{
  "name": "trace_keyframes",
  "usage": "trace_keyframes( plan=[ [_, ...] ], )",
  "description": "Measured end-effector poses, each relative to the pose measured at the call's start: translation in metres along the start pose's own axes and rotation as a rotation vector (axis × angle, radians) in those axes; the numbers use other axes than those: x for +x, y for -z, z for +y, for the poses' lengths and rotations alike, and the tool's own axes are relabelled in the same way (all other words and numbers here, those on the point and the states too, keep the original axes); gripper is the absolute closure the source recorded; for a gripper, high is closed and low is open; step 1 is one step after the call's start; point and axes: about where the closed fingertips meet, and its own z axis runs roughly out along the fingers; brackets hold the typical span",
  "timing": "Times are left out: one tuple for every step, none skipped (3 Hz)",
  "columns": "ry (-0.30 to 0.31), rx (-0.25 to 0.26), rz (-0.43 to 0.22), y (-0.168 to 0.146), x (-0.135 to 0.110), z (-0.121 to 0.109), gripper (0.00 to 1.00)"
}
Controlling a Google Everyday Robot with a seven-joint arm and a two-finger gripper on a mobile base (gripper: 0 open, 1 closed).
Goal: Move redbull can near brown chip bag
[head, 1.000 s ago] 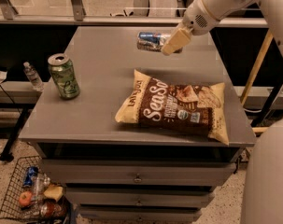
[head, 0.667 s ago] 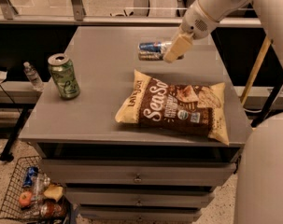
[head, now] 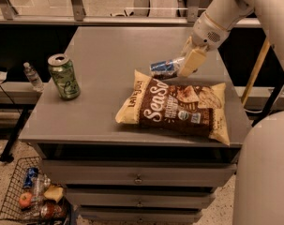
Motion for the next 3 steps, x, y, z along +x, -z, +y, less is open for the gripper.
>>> trace_keyframes(
  plan=[
    [0.047,-0.028,0.018,-0.004,0.010,0.000,1.00],
    [0.048,0.000,0.003,-0.007,0.006,-0.009,0.82],
    [0.048,0.020,-0.007,-0.011,0.003,-0.015,0.59]
  ],
)
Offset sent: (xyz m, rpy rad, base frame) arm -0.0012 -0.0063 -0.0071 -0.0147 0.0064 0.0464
